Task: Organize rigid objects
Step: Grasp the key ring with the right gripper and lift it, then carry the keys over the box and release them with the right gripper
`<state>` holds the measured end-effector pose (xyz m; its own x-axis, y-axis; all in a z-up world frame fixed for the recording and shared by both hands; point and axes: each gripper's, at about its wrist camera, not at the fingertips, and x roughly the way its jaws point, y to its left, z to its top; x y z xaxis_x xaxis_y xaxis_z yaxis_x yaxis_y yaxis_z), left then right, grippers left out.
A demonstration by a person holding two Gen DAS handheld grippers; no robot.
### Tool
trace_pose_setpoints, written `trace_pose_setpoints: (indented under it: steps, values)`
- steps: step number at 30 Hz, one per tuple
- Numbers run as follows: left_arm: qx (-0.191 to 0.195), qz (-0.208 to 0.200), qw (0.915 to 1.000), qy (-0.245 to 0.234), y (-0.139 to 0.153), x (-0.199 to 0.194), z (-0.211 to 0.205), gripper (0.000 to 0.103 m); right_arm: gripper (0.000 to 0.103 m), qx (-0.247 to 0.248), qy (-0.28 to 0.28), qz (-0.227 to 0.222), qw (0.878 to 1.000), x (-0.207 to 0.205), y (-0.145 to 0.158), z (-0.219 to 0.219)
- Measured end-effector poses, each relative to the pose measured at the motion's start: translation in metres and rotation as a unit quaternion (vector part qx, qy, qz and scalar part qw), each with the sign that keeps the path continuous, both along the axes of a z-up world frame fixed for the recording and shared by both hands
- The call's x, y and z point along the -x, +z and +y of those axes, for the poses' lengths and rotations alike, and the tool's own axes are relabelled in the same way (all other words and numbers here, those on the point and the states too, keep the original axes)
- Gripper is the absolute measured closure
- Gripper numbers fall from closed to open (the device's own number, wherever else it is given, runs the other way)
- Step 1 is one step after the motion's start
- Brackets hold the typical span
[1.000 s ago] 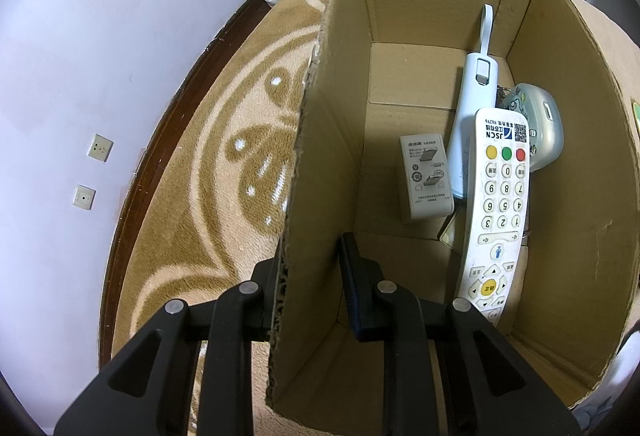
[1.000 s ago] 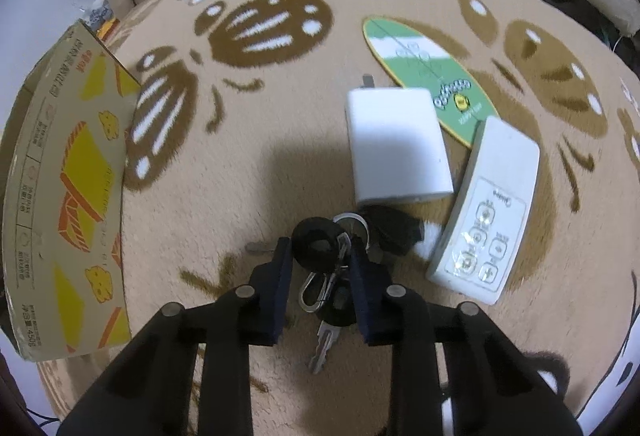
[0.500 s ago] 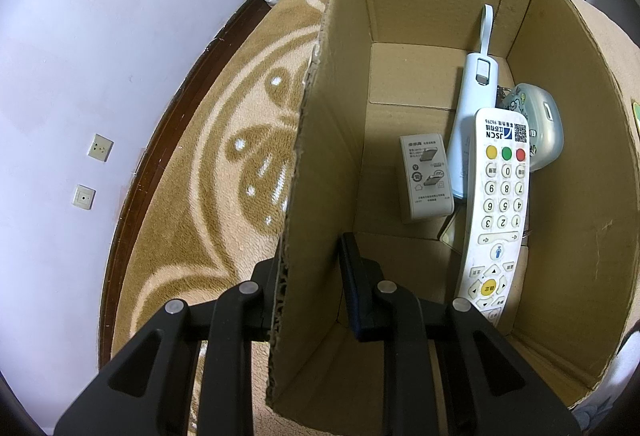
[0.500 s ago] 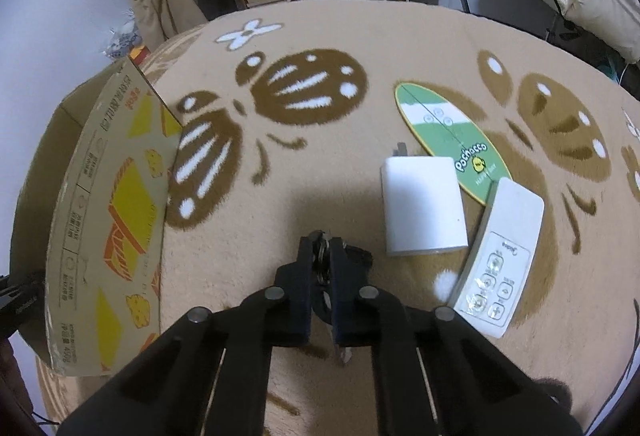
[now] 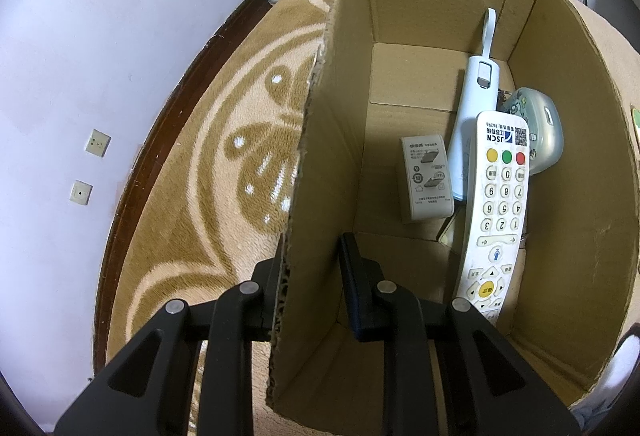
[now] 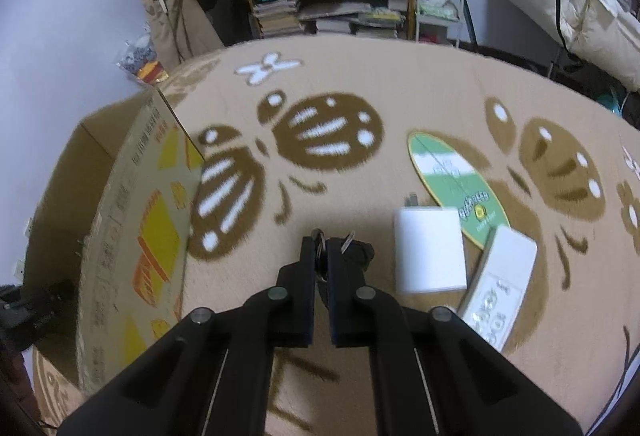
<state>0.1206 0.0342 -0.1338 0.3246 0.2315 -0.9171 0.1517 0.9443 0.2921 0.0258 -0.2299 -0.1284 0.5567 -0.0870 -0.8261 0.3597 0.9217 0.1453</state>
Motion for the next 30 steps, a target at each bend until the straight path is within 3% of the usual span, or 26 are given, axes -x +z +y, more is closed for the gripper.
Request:
trace_pose_setpoints:
  steps: [12, 23, 30]
  values:
    - [0.000, 0.000, 1.0000, -0.001, 0.001, -0.001, 0.001, 0.082, 0.097, 0.011, 0.066, -0.064, 0.996, -0.033, 0.037, 0.032]
    - [0.000, 0.000, 1.0000, -0.001, 0.001, -0.001, 0.001, 0.082, 0.097, 0.025, 0.135, -0.154, 0.978, -0.055, 0.098, 0.080]
    - [0.002, 0.001, 1.0000, 0.001, 0.001, -0.001, 0.001, 0.082, 0.097, 0.016, 0.168, -0.176, 0.970, -0.065, 0.108, 0.104]
